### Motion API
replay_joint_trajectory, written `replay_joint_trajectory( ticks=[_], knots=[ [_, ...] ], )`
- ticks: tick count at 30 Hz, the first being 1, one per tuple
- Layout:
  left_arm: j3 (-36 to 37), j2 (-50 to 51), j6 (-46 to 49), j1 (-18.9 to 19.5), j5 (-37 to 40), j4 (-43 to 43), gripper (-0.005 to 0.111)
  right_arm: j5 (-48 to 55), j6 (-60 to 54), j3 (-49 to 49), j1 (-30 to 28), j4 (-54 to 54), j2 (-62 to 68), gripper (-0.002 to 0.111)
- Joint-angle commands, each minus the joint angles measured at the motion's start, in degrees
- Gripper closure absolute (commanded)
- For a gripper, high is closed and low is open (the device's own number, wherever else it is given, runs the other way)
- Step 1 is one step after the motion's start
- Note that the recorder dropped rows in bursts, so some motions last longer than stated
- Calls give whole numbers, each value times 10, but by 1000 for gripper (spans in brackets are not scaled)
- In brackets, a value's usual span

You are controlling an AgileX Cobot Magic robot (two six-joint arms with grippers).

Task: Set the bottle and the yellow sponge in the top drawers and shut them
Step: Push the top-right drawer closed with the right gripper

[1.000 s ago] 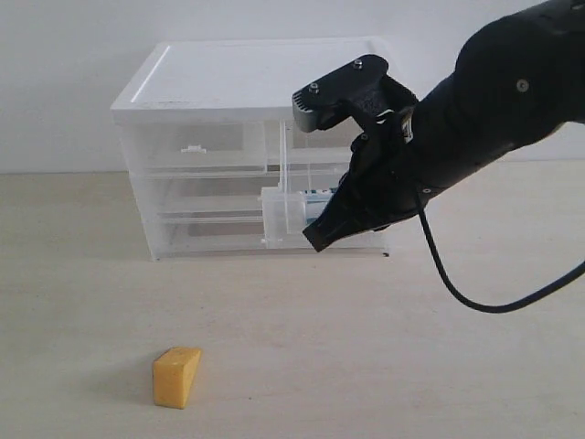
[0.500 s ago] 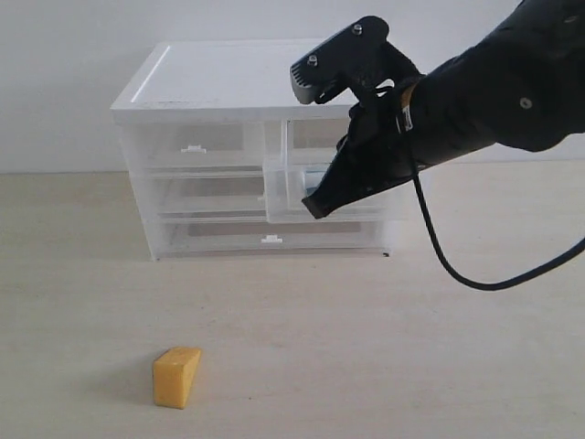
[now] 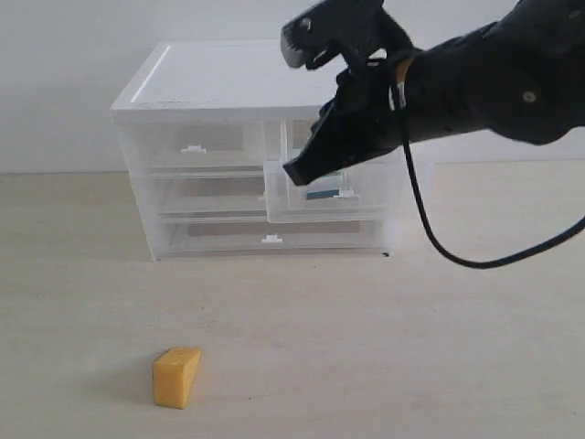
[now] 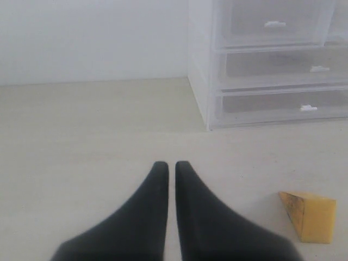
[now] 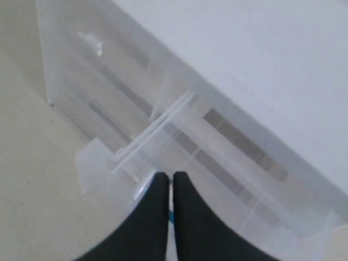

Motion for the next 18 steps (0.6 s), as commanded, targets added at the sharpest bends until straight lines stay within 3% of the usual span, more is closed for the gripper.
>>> replay_joint_trajectory(
  ticks=[1,5,12,18],
  knots=[
    [2,-1,3,1,1,-4,103,81,1,-39,-6,5,-24,108],
    [2,-1,3,1,1,-4,103,240,-65,-58,-6,51,-20,108],
    [2,-1,3,1,1,-4,103,396,-172,-96,-6,171,-8,108],
    [2,-1,3,1,1,-4,103,364,-186,-103,-6,182,35,108]
  ],
)
